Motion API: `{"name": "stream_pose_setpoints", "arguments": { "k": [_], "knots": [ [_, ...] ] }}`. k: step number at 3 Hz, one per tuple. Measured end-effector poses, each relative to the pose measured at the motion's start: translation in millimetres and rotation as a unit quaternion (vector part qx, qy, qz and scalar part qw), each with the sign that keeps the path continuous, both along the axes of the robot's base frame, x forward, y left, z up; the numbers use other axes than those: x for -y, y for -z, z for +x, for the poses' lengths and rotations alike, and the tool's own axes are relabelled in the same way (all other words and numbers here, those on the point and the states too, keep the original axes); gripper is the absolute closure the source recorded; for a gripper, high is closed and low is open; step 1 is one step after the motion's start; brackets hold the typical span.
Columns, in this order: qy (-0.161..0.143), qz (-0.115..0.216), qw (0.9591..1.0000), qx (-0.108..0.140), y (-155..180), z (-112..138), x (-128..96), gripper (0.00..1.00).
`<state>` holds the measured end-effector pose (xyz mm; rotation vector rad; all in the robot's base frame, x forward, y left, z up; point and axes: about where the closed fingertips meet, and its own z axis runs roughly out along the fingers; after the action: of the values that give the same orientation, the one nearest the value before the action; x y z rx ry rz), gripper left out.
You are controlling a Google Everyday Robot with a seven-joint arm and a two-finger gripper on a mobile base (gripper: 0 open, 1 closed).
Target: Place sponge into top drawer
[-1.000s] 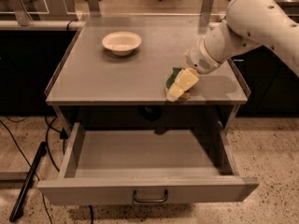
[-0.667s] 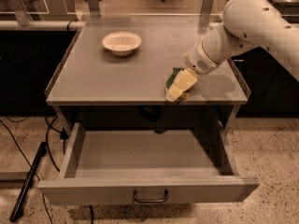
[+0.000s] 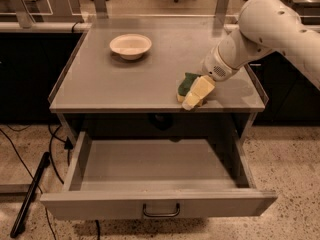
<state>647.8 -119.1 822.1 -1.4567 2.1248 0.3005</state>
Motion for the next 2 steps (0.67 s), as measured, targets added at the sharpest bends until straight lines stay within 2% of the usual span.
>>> {"name": "stream_pose_setpoints", "arguments": {
  "k": [1,2],
  "knots": [
    [0.004,-0.009,0.9999,-0.004,4.2,2.0,7.1,0.02],
    [0.003,-0.014,0.9999,-0.008,5.0,2.6,9.3,0.2]
  ]
}}
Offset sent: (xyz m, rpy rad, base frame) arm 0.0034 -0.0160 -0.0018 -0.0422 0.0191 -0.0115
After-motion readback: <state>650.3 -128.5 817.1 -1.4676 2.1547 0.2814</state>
